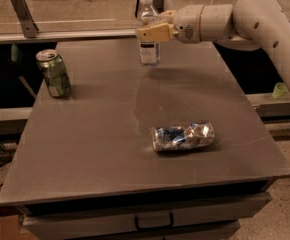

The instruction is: Move blue plastic bottle near redbull can

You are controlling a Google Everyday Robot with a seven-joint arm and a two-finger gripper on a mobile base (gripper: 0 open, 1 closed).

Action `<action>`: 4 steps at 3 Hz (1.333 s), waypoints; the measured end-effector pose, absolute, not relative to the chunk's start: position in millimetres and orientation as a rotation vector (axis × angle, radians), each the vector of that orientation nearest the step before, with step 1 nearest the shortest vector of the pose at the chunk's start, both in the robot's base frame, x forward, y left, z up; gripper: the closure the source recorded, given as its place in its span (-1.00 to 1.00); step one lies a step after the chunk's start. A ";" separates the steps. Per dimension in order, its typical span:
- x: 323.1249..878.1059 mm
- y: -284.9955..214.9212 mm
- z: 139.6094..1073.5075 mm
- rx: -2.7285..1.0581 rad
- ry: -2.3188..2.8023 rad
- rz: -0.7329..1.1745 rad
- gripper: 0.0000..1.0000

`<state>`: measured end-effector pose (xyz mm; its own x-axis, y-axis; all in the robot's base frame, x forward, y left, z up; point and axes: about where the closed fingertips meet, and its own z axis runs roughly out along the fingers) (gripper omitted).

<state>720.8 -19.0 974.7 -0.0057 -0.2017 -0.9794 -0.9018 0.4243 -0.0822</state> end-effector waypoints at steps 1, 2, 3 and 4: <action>670.3 -41.0 966.7 -1.072 1.460 0.808 1.00; 623.0 -59.7 962.7 -1.118 1.435 0.851 1.00; 584.2 -74.9 954.1 -1.173 1.463 0.853 0.95; 565.5 -83.2 945.5 -1.214 1.502 0.850 0.48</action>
Offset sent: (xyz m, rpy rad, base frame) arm -0.1535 -0.0711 -0.0169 0.0179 0.0044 0.1898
